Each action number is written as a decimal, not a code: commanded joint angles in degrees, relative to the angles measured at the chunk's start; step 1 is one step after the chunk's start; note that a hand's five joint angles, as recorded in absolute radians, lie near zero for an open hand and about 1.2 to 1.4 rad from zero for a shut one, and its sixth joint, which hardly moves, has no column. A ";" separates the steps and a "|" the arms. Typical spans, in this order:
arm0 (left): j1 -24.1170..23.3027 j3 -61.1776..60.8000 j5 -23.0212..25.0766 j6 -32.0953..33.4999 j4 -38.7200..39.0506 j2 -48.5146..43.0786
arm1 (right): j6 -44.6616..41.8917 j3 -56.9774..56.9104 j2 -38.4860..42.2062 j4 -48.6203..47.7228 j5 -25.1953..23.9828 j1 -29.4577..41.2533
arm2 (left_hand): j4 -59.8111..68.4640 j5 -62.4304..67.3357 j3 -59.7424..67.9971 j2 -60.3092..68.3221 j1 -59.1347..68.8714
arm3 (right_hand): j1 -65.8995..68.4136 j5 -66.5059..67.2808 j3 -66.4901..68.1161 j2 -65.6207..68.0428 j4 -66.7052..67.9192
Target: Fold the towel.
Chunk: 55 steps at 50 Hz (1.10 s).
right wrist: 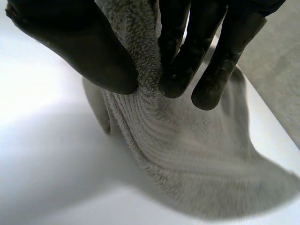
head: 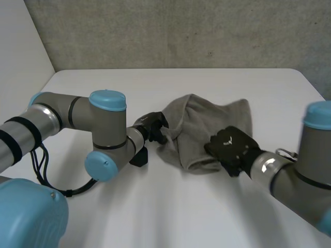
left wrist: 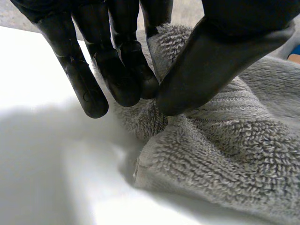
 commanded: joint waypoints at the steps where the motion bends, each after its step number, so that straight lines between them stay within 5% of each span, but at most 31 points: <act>1: 0.06 -7.20 -0.29 0.70 0.08 5.23 | -7.27 8.05 -10.77 7.17 -7.61 -5.16 | 2.41 4.81 3.43 3.08 7.41 | 4.33 3.16 2.80 4.60 2.98; 5: 1.20 -13.34 -0.03 0.88 0.34 10.58 | -12.89 10.08 -14.48 20.24 -18.32 -6.04 | 2.41 4.81 3.43 3.08 7.41 | 4.33 3.16 2.80 4.60 2.98; 8: 2.42 -16.51 0.06 0.97 0.95 13.31 | -15.55 9.82 -14.40 24.33 -21.26 -7.01 | 2.10 4.50 3.12 2.77 7.10 | 4.33 3.16 2.80 4.60 2.98; 10: 3.13 -17.57 0.15 0.88 1.22 14.28 | -19.41 8.07 -13.88 30.29 -24.85 -12.08 | 1.76 4.16 2.79 2.44 6.76 | -54.66 -55.83 -56.19 -54.39 -56.01; 12: 3.75 -18.45 0.15 0.97 1.31 14.99 | -19.16 6.84 -12.83 30.92 -25.12 -15.15 | 1.59 3.99 2.61 2.27 6.59 | -65.67 -66.84 -67.20 -65.40 -67.02; 17: 4.63 -20.21 0.24 0.97 1.22 16.31 | -7.29 -1.34 -6.49 30.66 -24.86 -17.03 | 0.92 3.32 1.94 1.59 5.92 | -65.67 -66.84 -67.20 -65.40 -67.02; 19: 4.72 -21.52 0.24 0.97 1.22 17.18 | 7.66 -8.34 -2.29 29.53 -24.51 -17.12 | 0.59 2.98 1.61 1.26 5.58 | -65.67 -66.84 -67.20 -65.40 -67.02; 20: 4.72 -21.53 0.24 0.97 1.22 17.19 | 7.74 -8.37 -2.27 29.52 -24.51 -17.12 | 0.58 2.98 1.60 1.26 5.58 | -65.67 -66.84 -67.20 -65.40 -67.02; 24: 4.80 -22.85 0.24 1.05 1.22 18.24 | 23.69 -14.95 3.07 25.58 -21.10 -18.60 | 0.59 2.98 1.61 1.26 5.58 | -65.67 -66.84 -67.20 -65.40 -67.02; 35: 5.33 -26.18 0.33 6.05 1.13 23.68 | 37.78 -22.86 14.06 15.56 -7.48 -18.44 | 0.75 3.15 1.77 1.42 5.75 | -65.67 -66.84 -67.20 -65.40 -67.02; 47: 6.21 -29.18 0.50 9.14 1.13 28.26 | 40.17 -36.76 25.94 12.29 3.26 -13.51 | -1.60 0.79 -0.58 -0.93 3.40 | -65.08 -66.26 -66.62 -64.81 -66.43; 55: 6.39 -30.76 0.42 10.11 1.13 28.44 | 37.36 -40.81 29.72 13.70 8.45 -12.90 | -4.63 -2.23 -3.61 -3.96 0.37 | -48.77 -49.94 -50.30 -48.50 -50.12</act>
